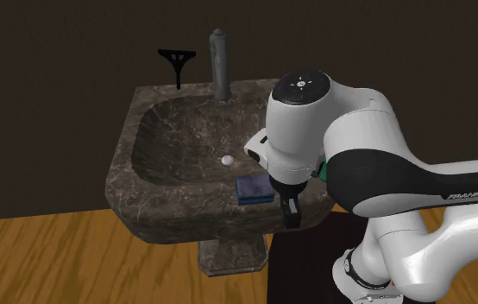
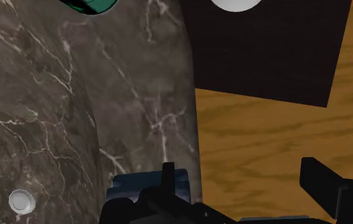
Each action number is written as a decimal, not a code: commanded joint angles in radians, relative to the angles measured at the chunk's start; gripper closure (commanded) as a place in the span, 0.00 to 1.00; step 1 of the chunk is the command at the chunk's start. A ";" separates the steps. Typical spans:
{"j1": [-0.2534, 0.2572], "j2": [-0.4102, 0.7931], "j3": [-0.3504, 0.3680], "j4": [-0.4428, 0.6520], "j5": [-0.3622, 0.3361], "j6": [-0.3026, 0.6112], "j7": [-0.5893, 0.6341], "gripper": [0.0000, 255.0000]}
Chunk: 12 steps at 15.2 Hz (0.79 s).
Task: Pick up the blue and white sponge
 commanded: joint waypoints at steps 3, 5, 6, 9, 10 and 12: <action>-0.008 0.033 -0.034 0.015 0.015 0.077 -0.008 0.00; -0.012 0.066 -0.069 0.032 0.033 0.153 -0.019 0.00; -0.014 0.084 -0.087 0.042 0.044 0.189 -0.026 0.00; -0.013 0.137 -0.141 0.074 0.084 0.295 -0.050 0.00; -0.012 0.155 -0.159 0.086 0.100 0.329 -0.060 0.00; -0.011 0.170 -0.176 0.082 0.114 0.369 -0.070 0.00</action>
